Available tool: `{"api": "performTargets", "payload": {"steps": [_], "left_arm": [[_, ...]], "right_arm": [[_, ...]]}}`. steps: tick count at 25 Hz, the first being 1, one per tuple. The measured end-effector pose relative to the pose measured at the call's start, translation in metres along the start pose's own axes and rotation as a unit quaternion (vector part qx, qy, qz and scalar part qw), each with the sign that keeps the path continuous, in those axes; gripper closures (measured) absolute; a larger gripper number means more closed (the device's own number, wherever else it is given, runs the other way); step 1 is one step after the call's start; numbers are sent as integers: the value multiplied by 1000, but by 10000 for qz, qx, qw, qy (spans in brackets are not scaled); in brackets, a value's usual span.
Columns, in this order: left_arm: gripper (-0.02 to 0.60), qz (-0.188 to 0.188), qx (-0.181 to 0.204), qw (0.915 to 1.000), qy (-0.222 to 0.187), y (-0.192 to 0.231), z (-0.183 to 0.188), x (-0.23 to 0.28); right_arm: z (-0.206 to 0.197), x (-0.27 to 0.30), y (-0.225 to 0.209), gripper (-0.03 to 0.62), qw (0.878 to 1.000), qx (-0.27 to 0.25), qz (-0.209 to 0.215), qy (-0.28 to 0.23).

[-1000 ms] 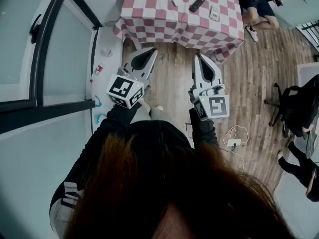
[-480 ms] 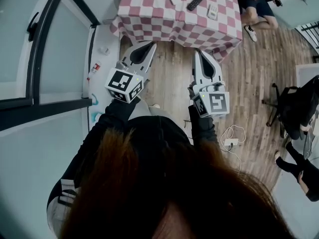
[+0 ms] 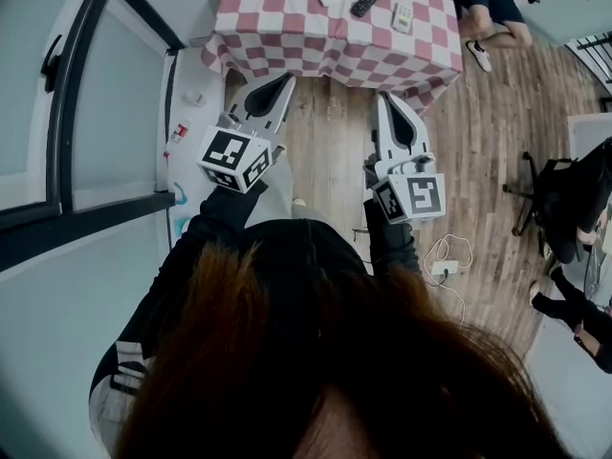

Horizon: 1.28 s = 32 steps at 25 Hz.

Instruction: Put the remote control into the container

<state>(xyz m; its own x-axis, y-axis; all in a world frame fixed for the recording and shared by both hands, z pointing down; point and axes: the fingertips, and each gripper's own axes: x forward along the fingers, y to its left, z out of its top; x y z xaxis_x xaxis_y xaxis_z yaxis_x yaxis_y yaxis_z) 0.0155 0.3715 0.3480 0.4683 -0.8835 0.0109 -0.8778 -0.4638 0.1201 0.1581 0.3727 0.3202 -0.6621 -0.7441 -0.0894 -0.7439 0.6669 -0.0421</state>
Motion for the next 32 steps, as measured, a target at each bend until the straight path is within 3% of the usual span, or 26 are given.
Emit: {"api": "performTargets", "payload": {"steps": [9, 24, 32], "left_arm": [[572, -284, -57, 9996, -8, 37, 4, 56], [572, -439, -128, 9989, -41, 151, 30, 140], [572, -644, -119, 9979, 14, 195, 34, 173]], "right_arm": [[-5, 41, -41, 577, 9994, 88, -346, 37], [-7, 169, -81, 576, 9977, 80, -674, 73], [-8, 205, -106, 577, 9936, 78, -1130, 10]]}}
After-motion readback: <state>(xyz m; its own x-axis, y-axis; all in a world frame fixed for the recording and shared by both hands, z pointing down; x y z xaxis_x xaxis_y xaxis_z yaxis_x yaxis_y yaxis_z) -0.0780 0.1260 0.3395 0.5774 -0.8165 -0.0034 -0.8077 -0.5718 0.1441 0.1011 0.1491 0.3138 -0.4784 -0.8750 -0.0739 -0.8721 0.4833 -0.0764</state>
